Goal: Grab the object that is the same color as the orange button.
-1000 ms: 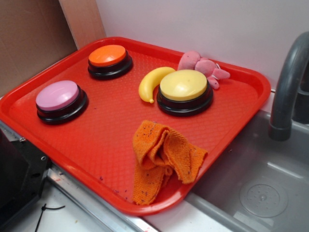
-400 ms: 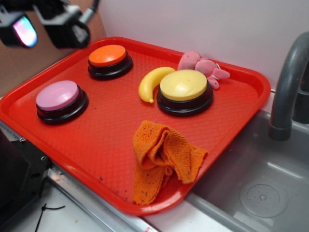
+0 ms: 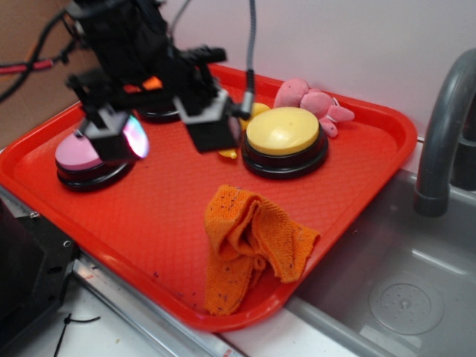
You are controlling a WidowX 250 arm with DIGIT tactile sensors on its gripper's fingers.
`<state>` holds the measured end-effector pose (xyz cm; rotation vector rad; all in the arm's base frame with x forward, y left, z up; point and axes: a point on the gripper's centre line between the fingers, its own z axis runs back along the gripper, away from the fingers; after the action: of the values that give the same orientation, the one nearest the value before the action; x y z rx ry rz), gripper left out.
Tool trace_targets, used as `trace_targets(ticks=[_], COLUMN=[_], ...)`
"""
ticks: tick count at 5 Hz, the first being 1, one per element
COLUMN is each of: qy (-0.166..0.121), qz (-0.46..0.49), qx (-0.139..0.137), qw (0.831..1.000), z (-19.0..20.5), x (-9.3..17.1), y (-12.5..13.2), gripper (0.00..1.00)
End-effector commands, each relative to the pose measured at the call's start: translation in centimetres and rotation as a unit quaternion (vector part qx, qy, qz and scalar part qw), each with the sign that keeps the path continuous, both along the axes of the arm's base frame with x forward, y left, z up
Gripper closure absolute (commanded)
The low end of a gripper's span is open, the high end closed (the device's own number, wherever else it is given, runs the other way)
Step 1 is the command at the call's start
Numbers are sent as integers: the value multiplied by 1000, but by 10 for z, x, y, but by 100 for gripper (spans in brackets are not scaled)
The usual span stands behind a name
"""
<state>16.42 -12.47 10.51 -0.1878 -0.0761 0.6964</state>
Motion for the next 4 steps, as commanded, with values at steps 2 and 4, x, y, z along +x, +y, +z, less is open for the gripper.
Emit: trace_targets(ticks=[2, 4], qy=[46, 60], qz=[73, 76], qx=[-73, -49], qw=[994, 994], z=[-70, -88], x=[28, 28], y=[-25, -27], gripper=[0, 100])
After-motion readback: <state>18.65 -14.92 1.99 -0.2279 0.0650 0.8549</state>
